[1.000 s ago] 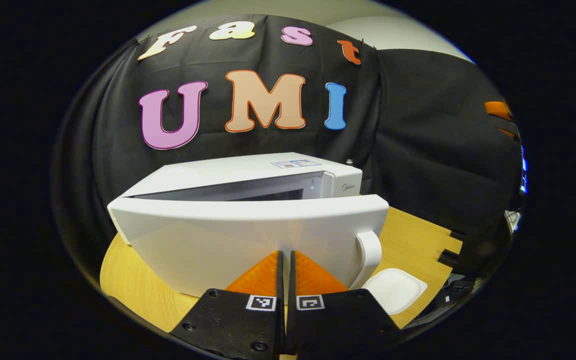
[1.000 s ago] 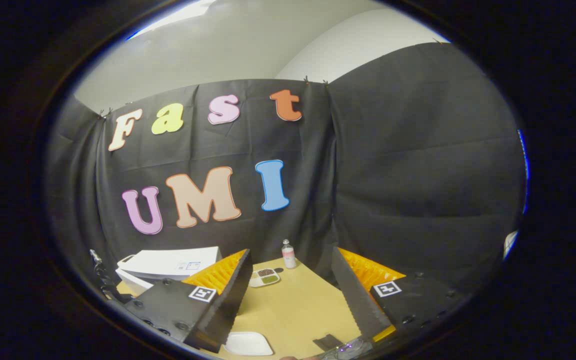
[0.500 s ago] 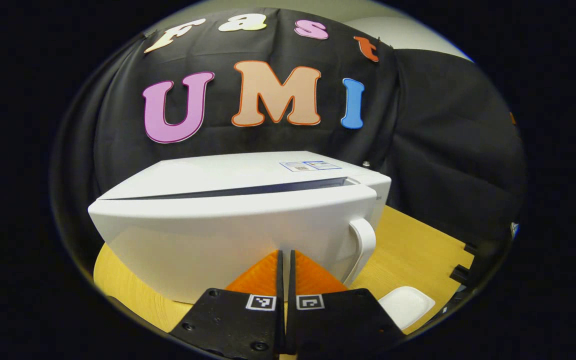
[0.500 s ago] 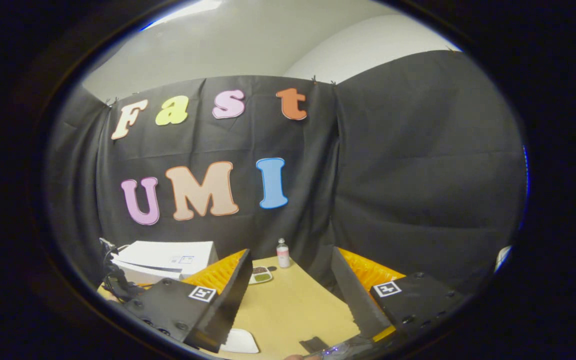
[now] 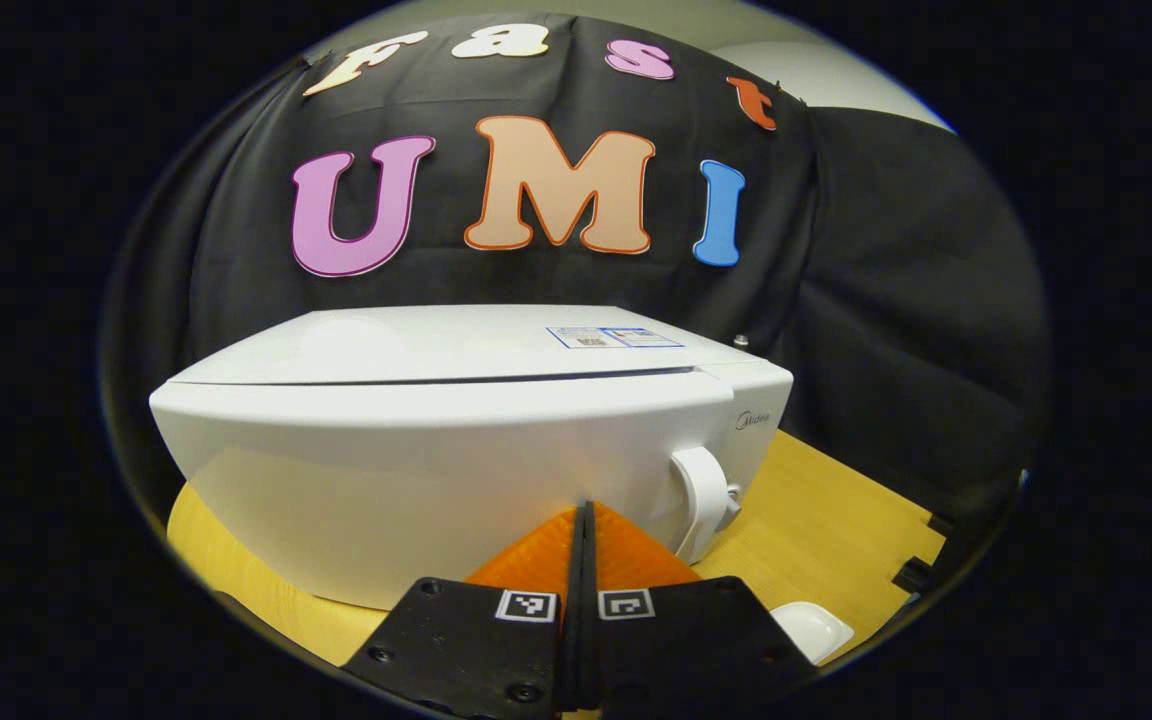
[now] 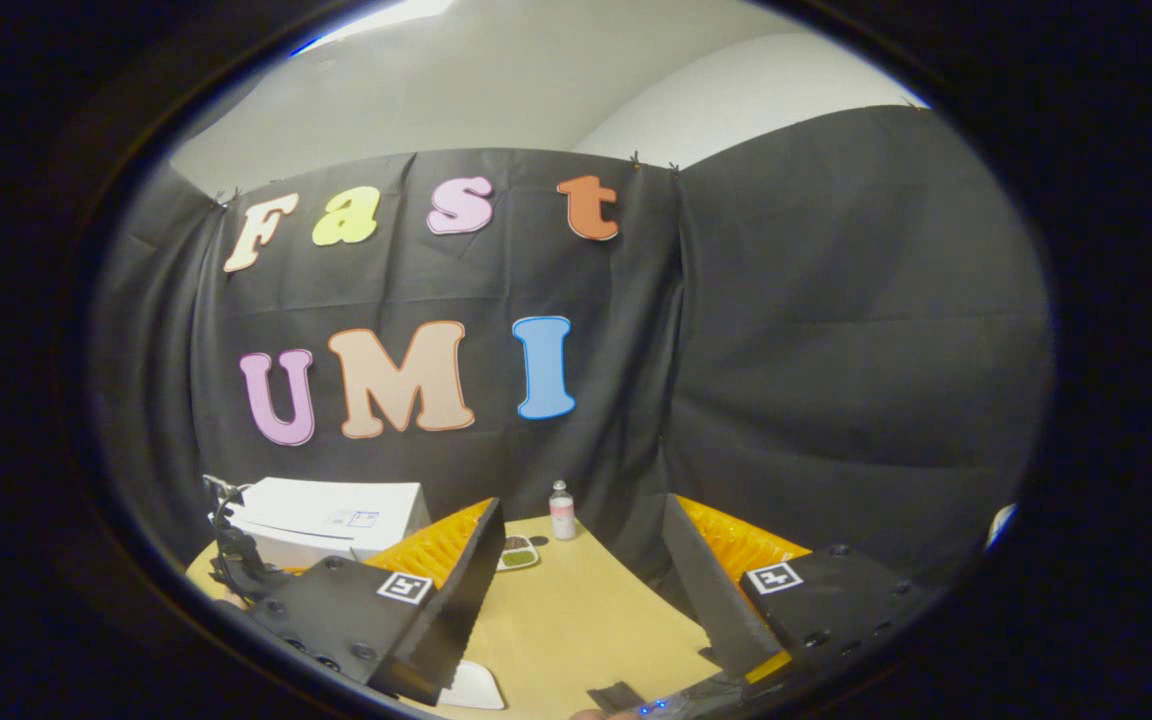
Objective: Open the microwave oven with the left hand, put the food in, and close the microwave oven.
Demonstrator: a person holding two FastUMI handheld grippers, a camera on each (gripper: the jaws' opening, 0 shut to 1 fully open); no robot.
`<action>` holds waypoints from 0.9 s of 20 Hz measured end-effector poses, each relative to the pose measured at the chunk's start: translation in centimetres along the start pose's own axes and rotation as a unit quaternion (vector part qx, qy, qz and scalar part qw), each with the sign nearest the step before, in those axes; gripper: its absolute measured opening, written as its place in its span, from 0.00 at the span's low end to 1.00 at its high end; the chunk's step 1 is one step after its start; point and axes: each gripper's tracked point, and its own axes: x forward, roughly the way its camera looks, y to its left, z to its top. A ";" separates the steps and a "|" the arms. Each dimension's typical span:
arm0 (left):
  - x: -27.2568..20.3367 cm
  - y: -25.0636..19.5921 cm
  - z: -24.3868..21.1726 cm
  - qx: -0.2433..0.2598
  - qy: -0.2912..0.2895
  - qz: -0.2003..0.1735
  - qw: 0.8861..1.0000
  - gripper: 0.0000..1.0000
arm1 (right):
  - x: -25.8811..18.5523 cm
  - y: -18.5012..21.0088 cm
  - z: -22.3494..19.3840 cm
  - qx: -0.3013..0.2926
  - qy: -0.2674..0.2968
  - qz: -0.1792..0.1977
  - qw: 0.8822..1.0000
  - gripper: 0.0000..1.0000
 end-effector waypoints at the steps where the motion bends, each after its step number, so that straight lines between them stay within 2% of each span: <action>1: 0.2 0.0 0.3 0.004 -0.007 0.001 1.000 0.01 | 0.0 0.1 0.0 0.000 -0.001 0.001 1.000 0.88; 2: 0.6 0.7 0.5 0.015 -0.007 0.014 1.000 0.02 | 0.1 0.1 0.1 0.001 -0.002 0.004 1.000 0.88; 3: 0.5 0.1 -0.2 0.002 0.005 0.001 1.000 0.02 | 0.1 0.2 0.1 0.002 -0.001 0.006 1.000 0.88; 6: 0.7 -0.1 0.2 0.020 0.001 0.010 1.000 0.02 | 0.0 0.7 -0.1 -0.001 0.000 0.016 1.000 0.88; 10: -0.9 0.7 2.0 0.009 -0.014 0.028 0.999 0.02 | -0.1 1.1 -0.2 -0.004 -0.001 0.024 1.000 0.88; 14: -4.9 1.4 4.7 0.013 -0.043 0.048 0.998 0.03 | 0.0 2.7 -0.5 0.009 -0.002 0.043 0.999 0.88; 18: -11.1 2.5 7.7 0.015 -0.075 0.085 0.993 0.02 | 0.1 5.1 -0.9 0.024 -0.003 0.066 0.998 0.88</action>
